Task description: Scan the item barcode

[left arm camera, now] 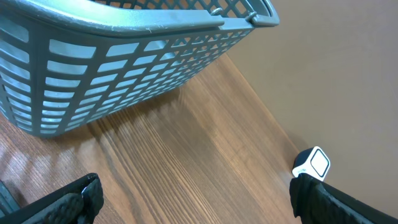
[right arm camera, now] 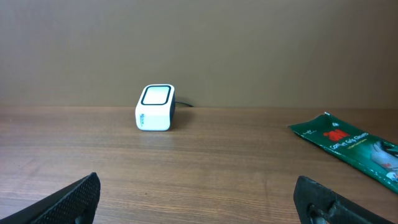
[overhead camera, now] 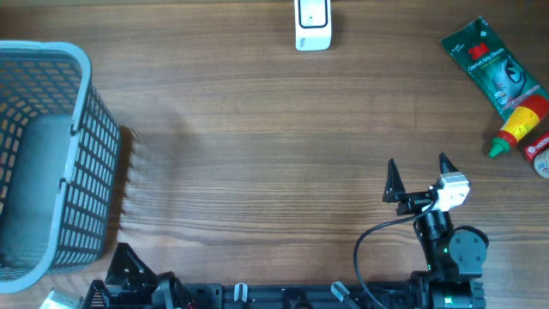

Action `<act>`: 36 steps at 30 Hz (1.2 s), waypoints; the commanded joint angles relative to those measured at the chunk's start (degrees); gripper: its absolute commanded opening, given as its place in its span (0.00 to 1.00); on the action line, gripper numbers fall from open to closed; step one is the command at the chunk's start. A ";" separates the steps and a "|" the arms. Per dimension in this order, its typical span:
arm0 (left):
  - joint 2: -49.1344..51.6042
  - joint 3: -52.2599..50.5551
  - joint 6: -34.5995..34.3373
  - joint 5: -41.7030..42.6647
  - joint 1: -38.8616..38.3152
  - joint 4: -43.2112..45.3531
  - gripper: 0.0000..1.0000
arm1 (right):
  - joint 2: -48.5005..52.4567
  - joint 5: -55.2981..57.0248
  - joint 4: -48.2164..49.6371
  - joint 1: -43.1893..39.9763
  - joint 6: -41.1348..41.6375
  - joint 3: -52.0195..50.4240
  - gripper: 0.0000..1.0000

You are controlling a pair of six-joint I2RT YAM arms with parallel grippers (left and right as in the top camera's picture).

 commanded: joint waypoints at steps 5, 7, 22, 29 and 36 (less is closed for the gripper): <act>-0.17 -8.44 1.25 2.73 -9.09 12.50 1.00 | -0.39 1.22 0.24 -0.17 0.81 -0.04 1.00; -0.20 -15.98 11.19 6.32 -12.57 24.98 1.00 | -0.39 1.22 0.24 -0.17 0.79 -0.04 1.00; -0.24 -49.24 31.89 13.86 -18.60 67.28 1.00 | -0.39 1.22 0.24 -0.17 0.81 -0.04 1.00; -0.26 -56.19 31.89 9.81 -18.60 75.30 1.00 | -0.39 1.22 0.24 -0.17 0.79 -0.04 1.00; -0.26 -56.19 36.76 9.94 -18.64 74.64 1.00 | -0.39 1.22 0.24 -0.17 0.79 -0.04 1.00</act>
